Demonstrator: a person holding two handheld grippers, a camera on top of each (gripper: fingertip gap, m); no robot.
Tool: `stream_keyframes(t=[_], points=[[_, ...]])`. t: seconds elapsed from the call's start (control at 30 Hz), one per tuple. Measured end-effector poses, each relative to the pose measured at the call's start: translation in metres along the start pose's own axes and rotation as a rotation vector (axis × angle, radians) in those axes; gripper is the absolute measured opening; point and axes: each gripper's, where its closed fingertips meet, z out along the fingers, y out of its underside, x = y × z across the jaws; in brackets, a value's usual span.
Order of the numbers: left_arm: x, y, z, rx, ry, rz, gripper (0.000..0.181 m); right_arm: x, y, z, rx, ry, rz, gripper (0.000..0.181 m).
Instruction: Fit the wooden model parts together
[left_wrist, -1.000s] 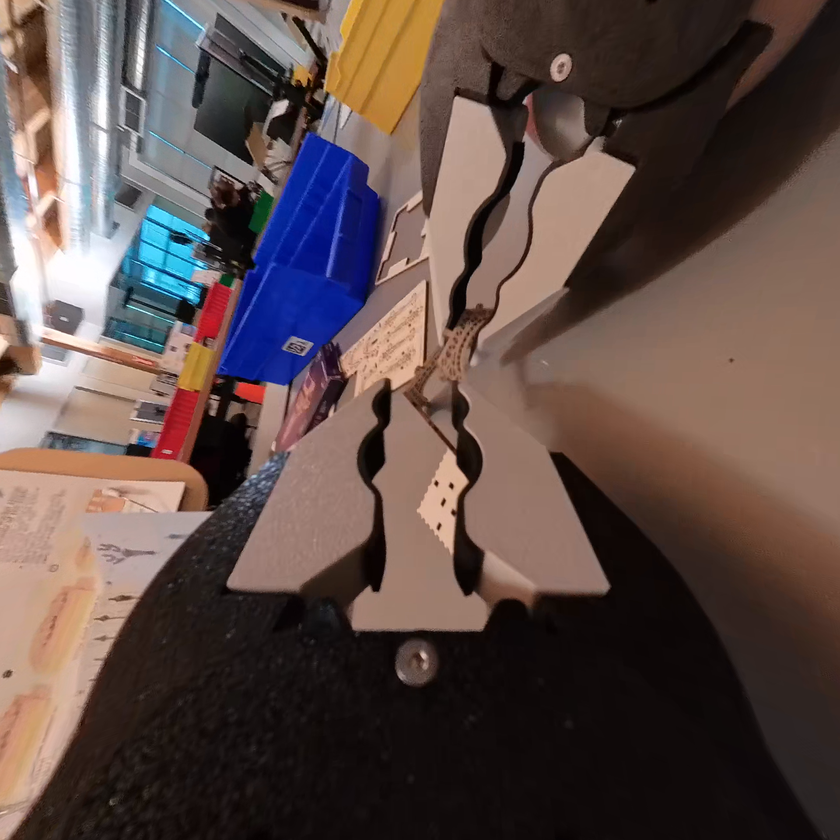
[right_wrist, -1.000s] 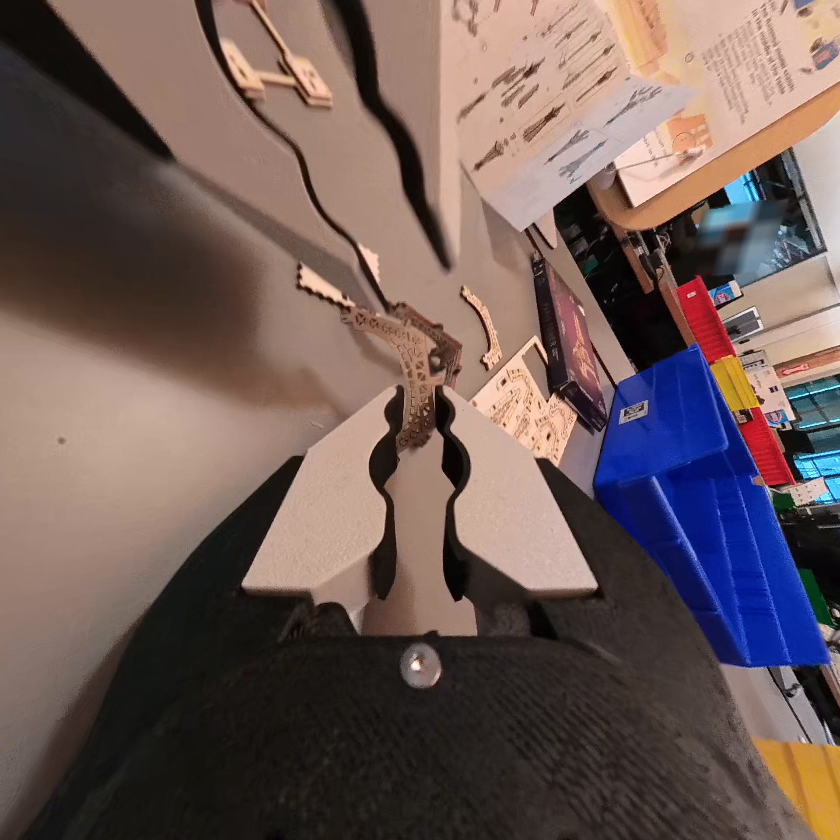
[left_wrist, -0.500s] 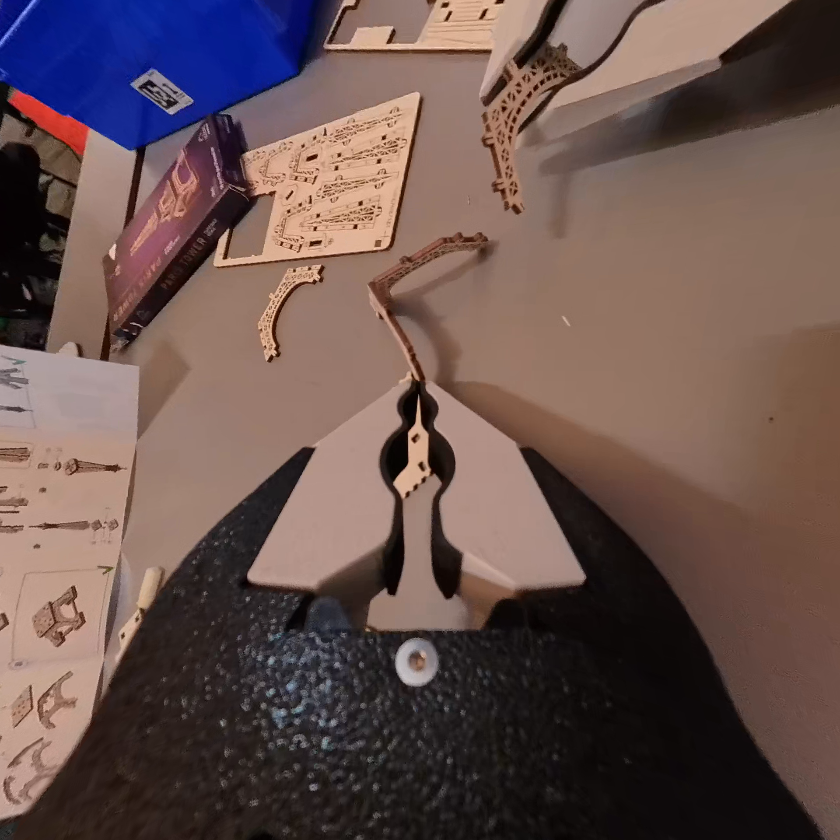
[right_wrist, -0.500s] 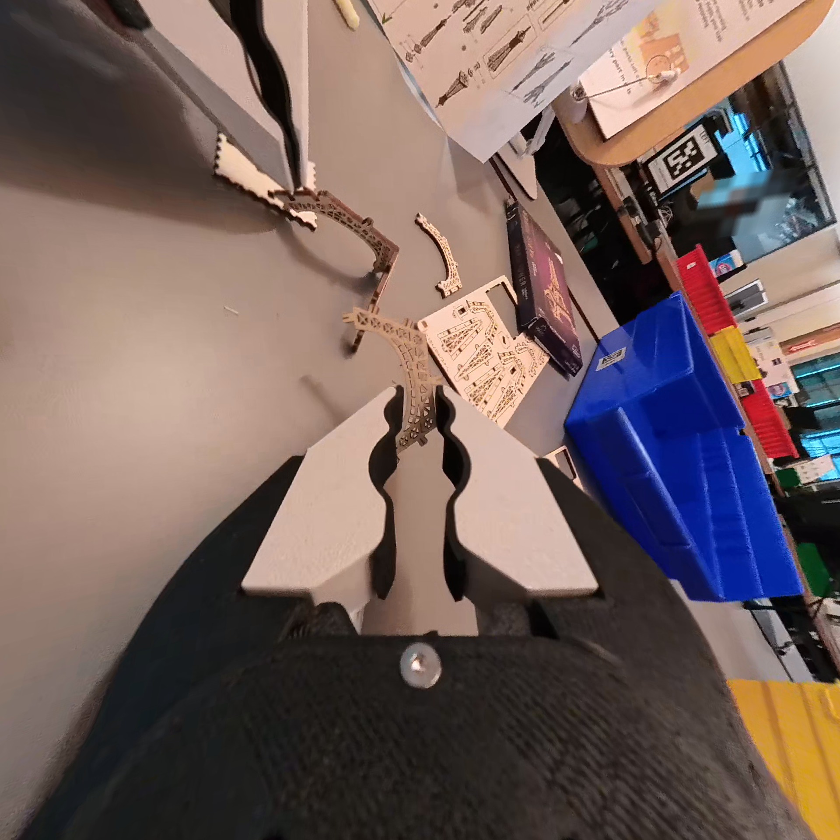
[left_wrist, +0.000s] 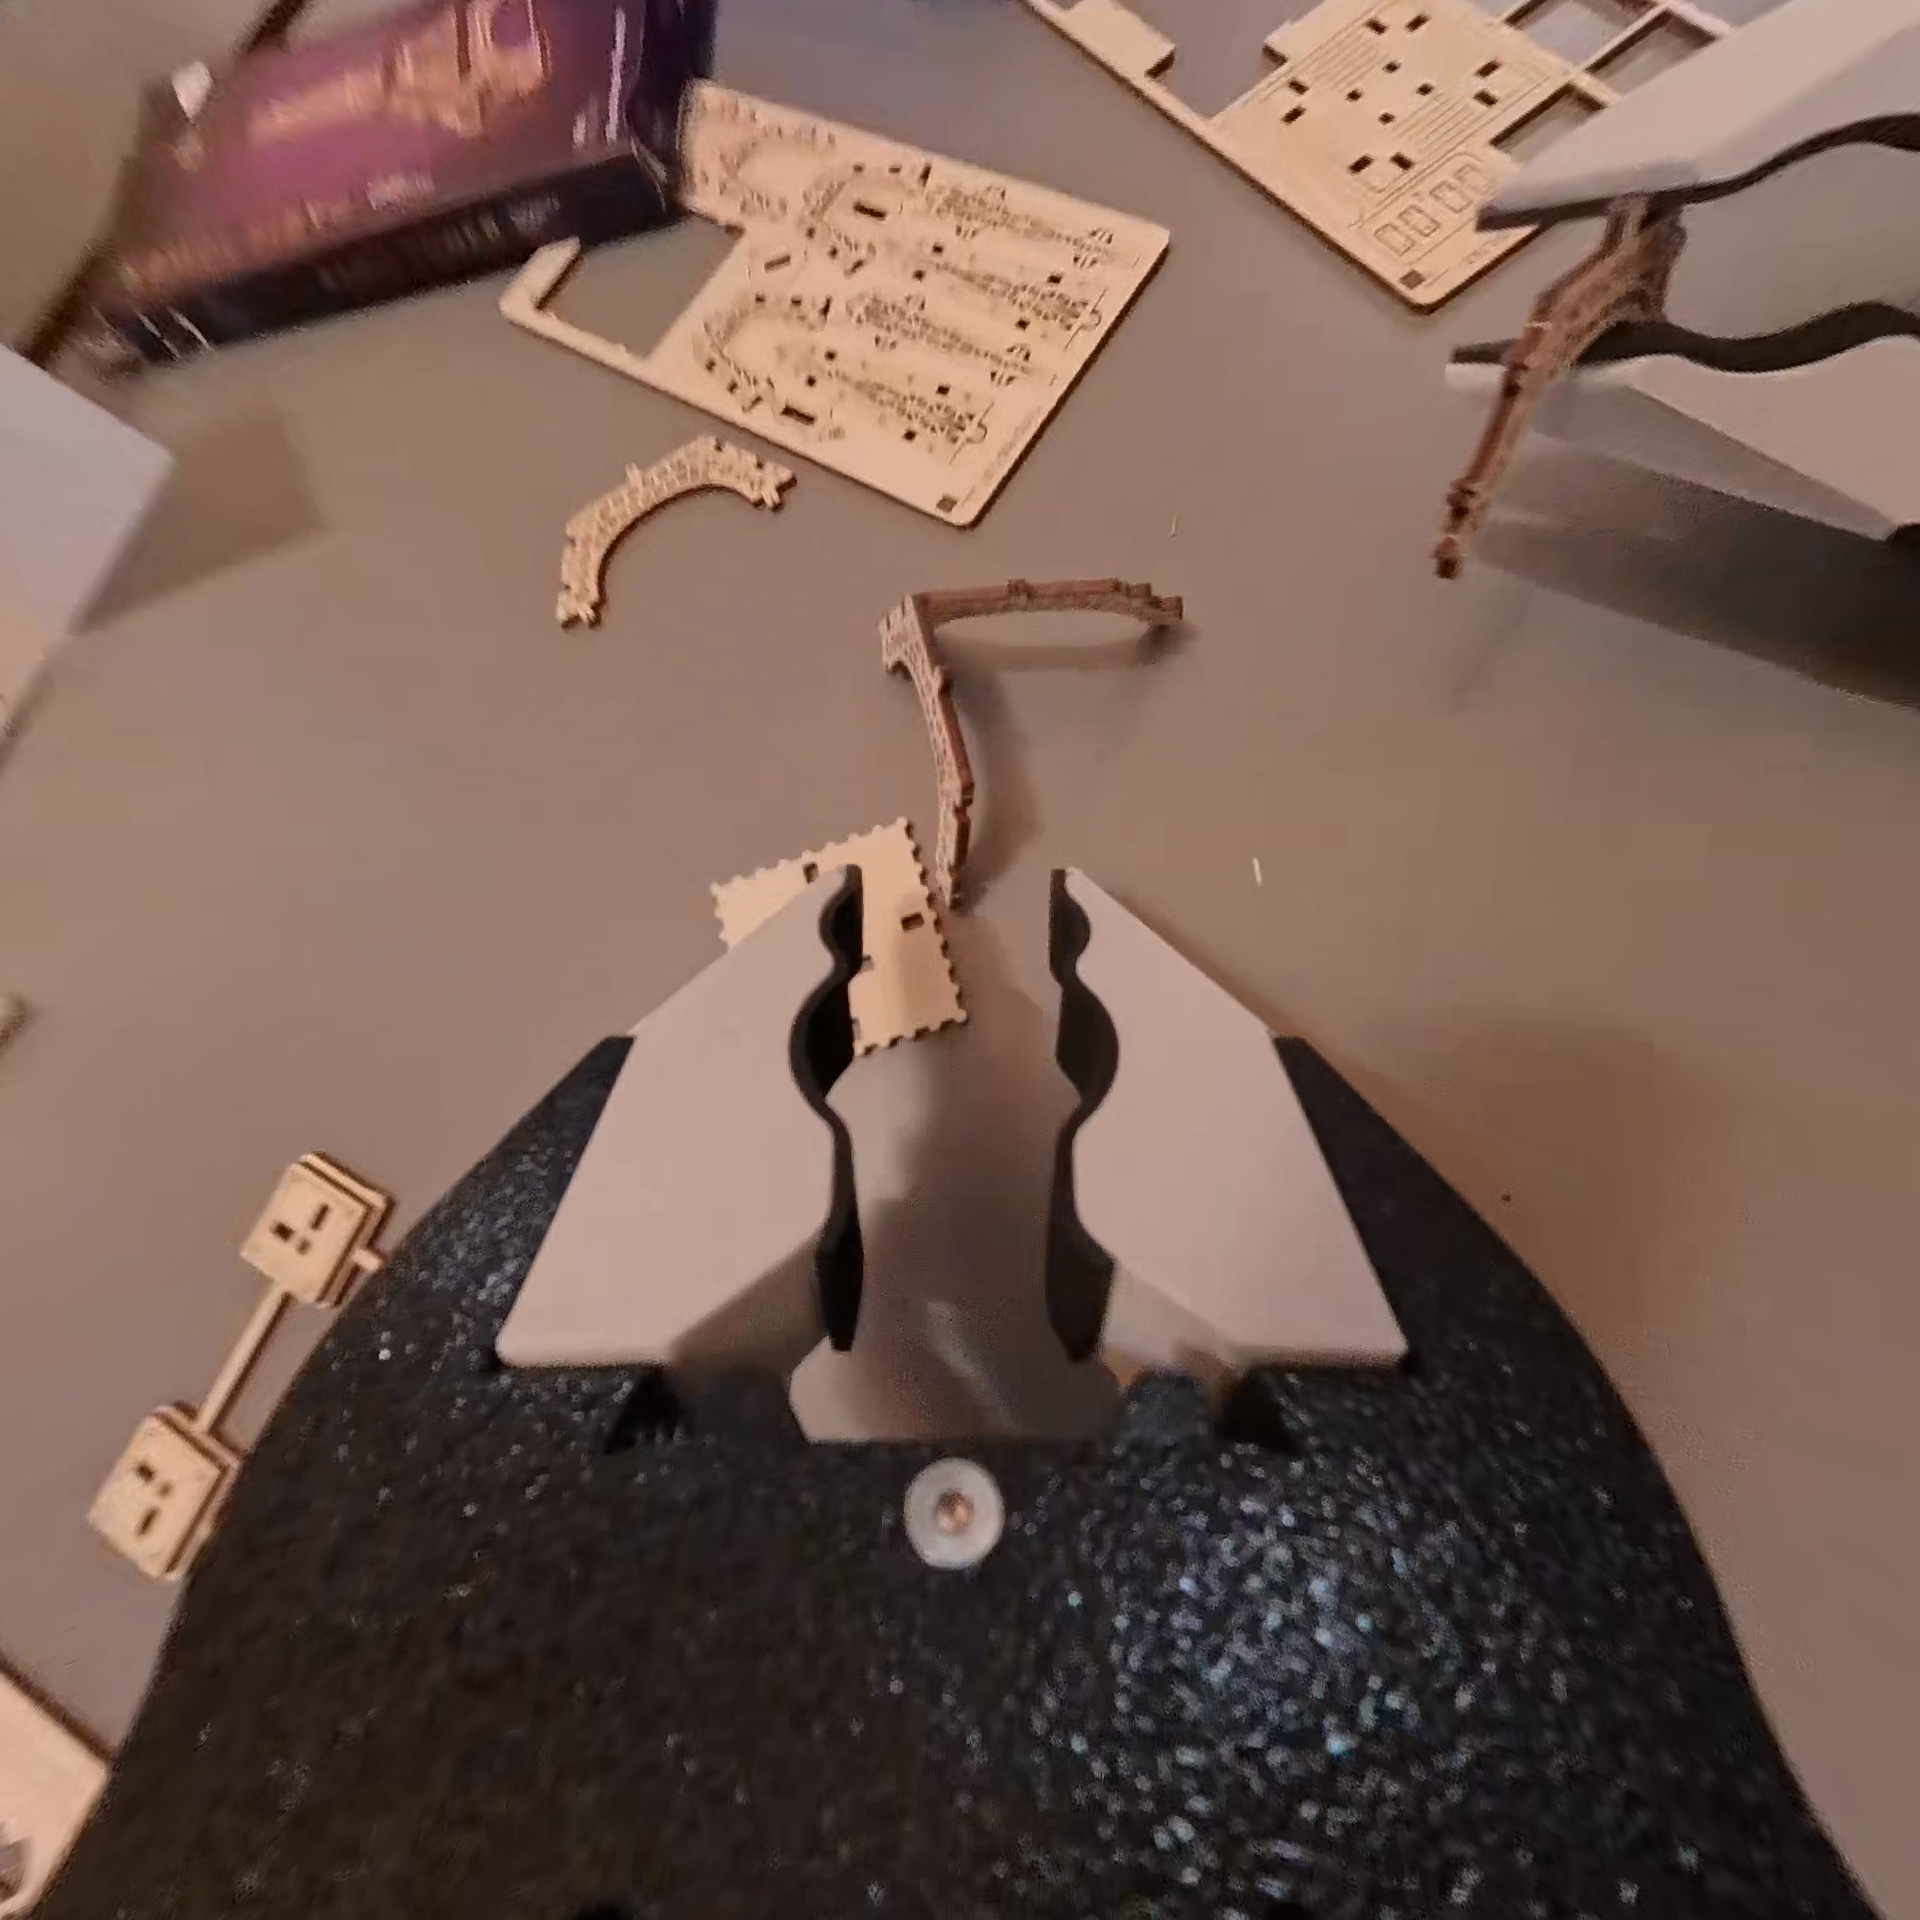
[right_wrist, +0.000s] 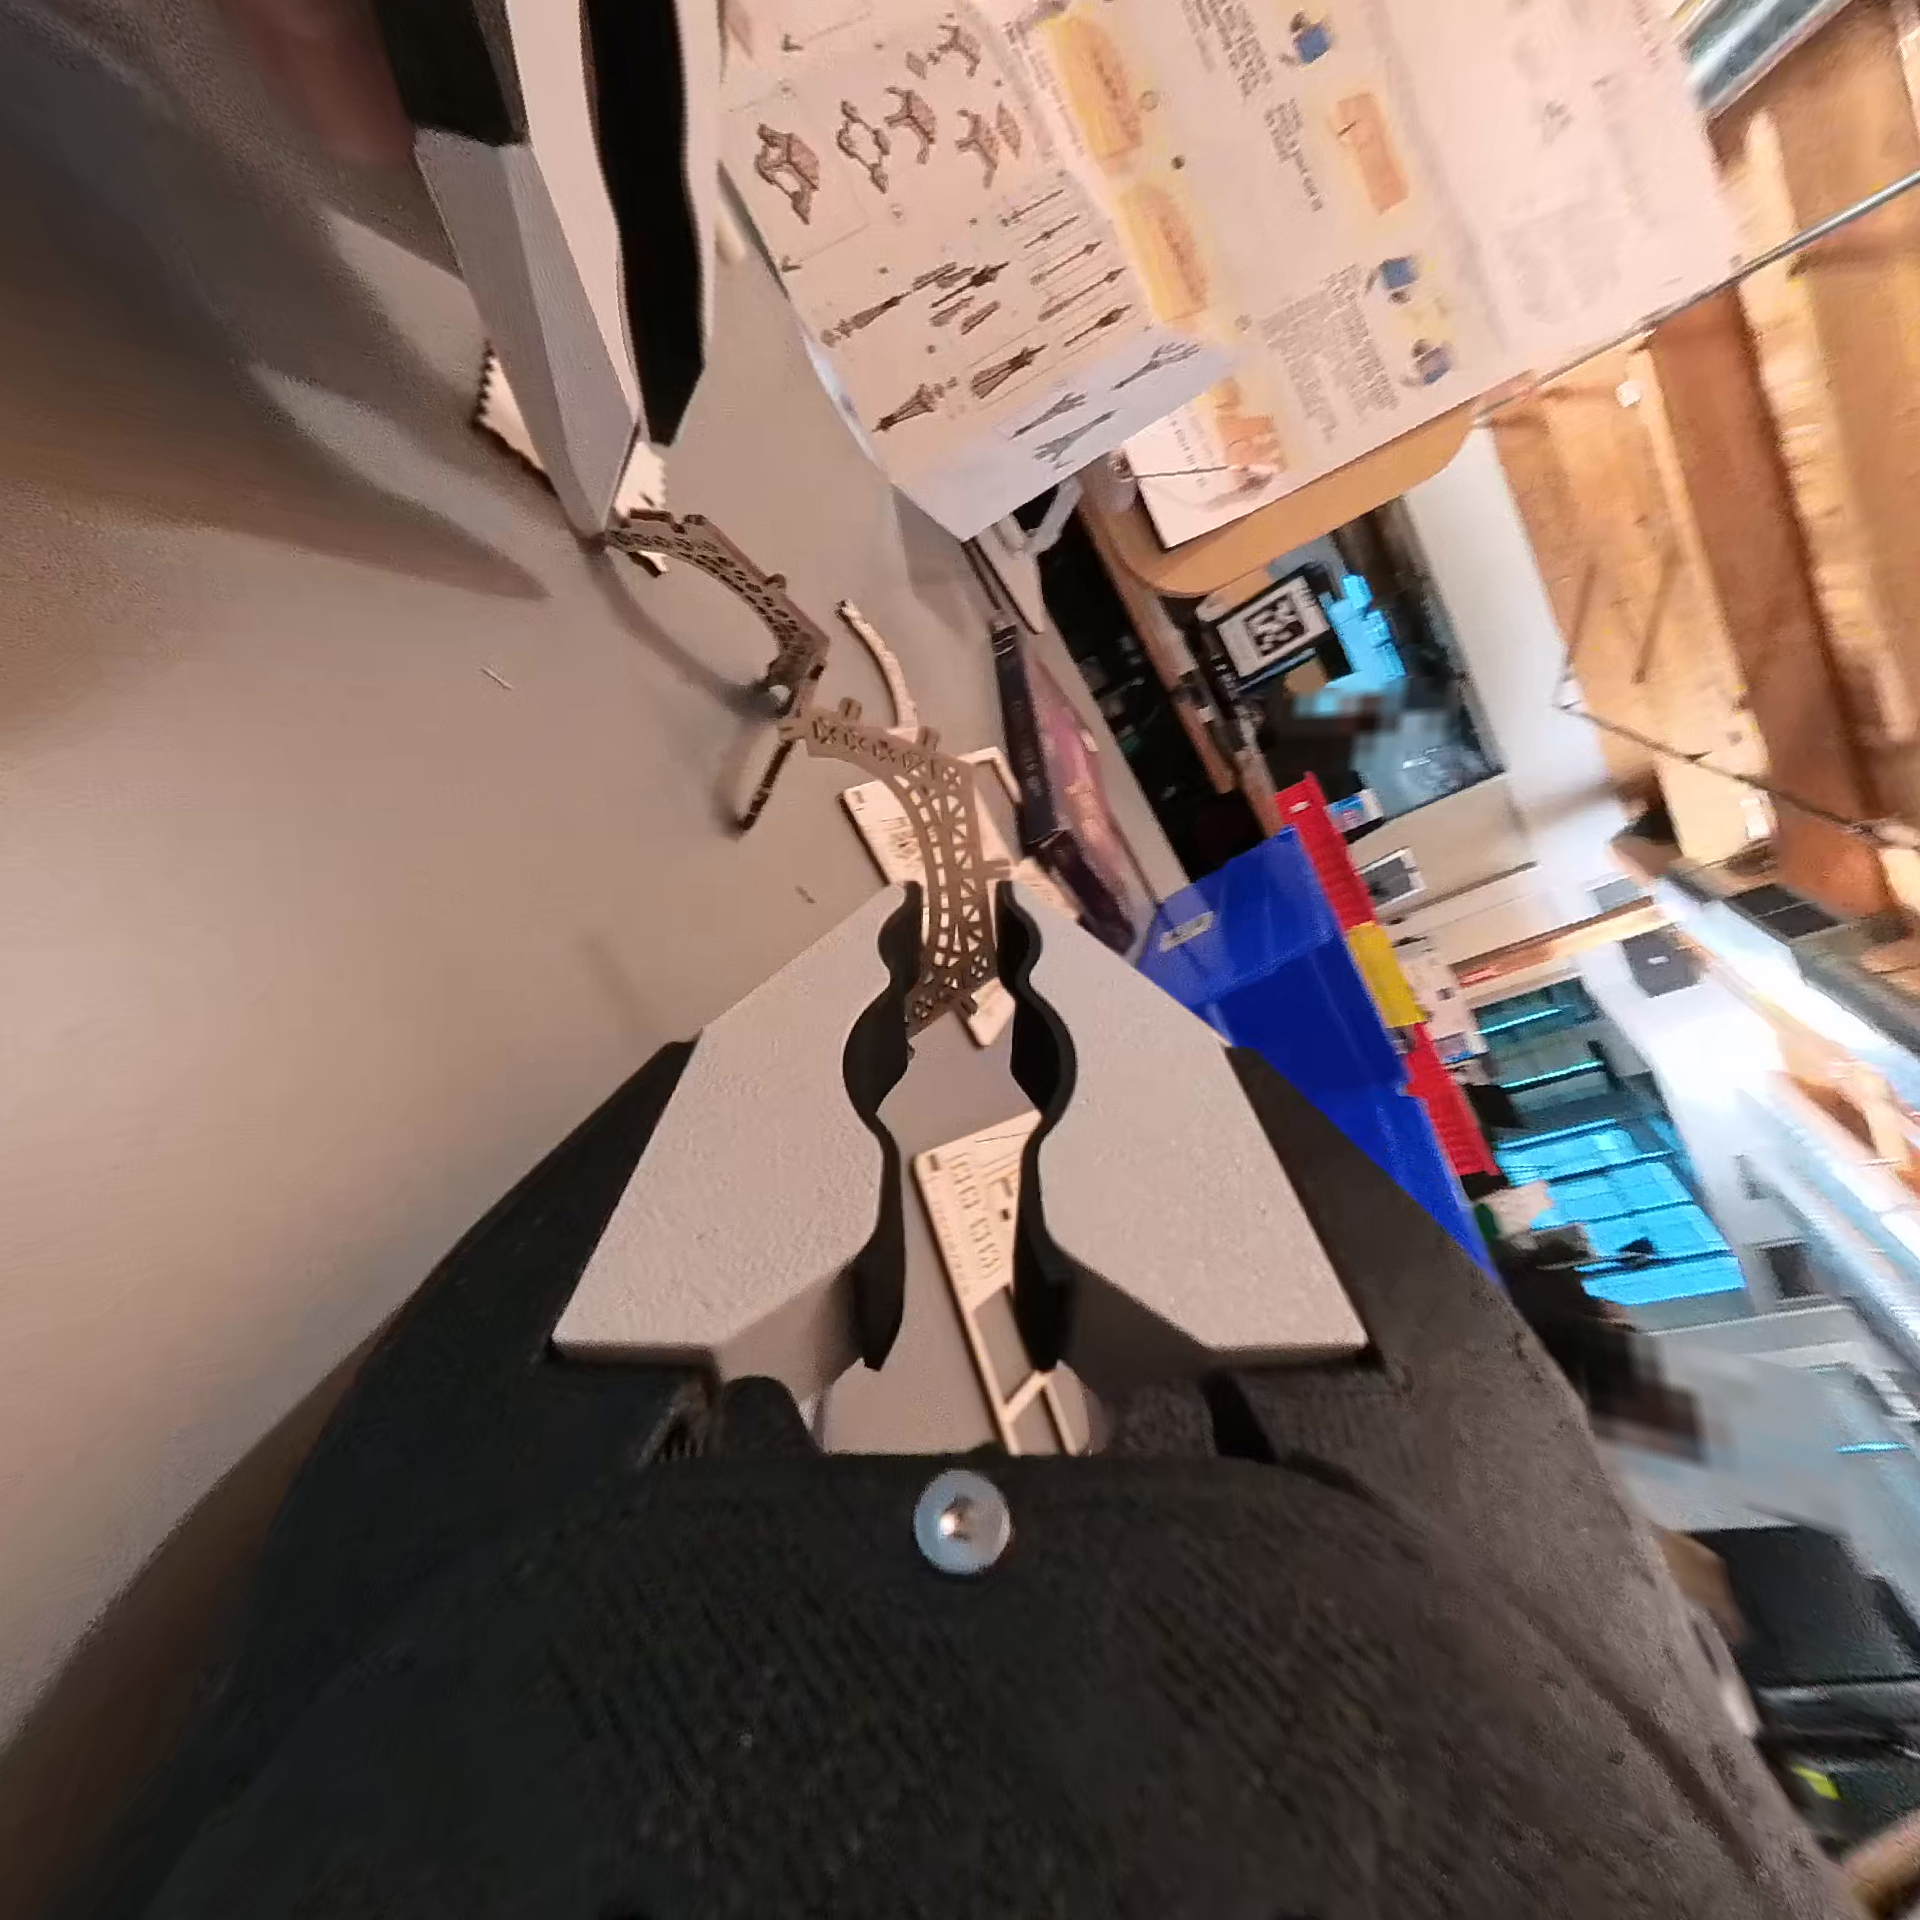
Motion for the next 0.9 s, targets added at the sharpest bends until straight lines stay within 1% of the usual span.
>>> stream_keyframes(t=[0.07,0.1,0.2,0.23,0.33,0.37,0.4,0.5,0.57,0.63,0.67,0.73,0.77,0.8,0.83,0.87,0.9], points=[[0.003,0.007,0.007,-0.03,0.027,-0.025,0.032,-0.007,0.001,0.001,-0.005,-0.065,0.072,0.012],[0.004,0.008,0.01,-0.041,0.025,-0.022,0.028,-0.01,0.002,0.002,-0.015,-0.1,0.101,0.012],[0.006,0.006,0.015,-0.035,-0.005,-0.009,0.006,-0.013,0.008,0.003,-0.052,-0.144,0.143,0.012],[0.01,0.004,0.016,-0.032,0.008,-0.022,0.003,-0.015,0.009,0.003,-0.066,-0.159,0.146,0.012],[0.026,-0.006,0.018,-0.003,0.06,-0.073,0.004,-0.015,0.012,0.004,-0.074,-0.146,0.115,0.012],[0.034,-0.008,0.019,-0.005,0.082,-0.077,0.011,-0.016,0.014,0.004,-0.084,-0.143,0.099,0.012],[0.044,-0.011,0.019,0.002,0.123,-0.069,0.014,-0.016,0.017,0.005,-0.095,-0.137,0.08,0.012],[0.069,-0.019,0.009,0.043,0.237,0.0,0.023,-0.016,0.025,0.005,-0.106,-0.147,0.044,0.012],[0.074,-0.026,-0.005,0.096,0.283,0.093,0.03,-0.015,0.025,0.003,-0.075,-0.158,0.031,0.012],[0.063,-0.037,-0.017,0.15,0.256,0.241,0.035,-0.015,0.026,0.001,-0.049,-0.175,0.022,0.012],[0.053,-0.041,-0.02,0.165,0.215,0.364,0.035,-0.014,0.026,0.001,-0.039,-0.171,0.014,0.012],[0.033,-0.051,-0.018,0.21,0.111,0.67,0.04,-0.013,0.027,0.001,-0.028,-0.166,0.0,0.012],[0.028,-0.058,-0.016,0.268,0.06,0.83,0.039,-0.015,0.027,0.002,-0.029,-0.174,-0.005,0.012],[0.028,-0.063,-0.014,0.346,0.021,0.986,0.039,-0.016,0.026,0.002,-0.026,-0.175,-0.012,0.012],[0.03,-0.065,-0.011,0.396,-0.007,1.123,0.041,-0.018,0.024,0.002,-0.017,-0.18,-0.022,0.012],[0.029,-0.063,-0.006,0.394,-0.026,1.234,0.04,-0.021,0.022,0.002,-0.007,-0.193,-0.031,0.012],[0.028,-0.06,-0.001,0.373,-0.032,1.307,0.042,-0.023,0.021,0.002,-0.008,-0.205,-0.037,0.012]])
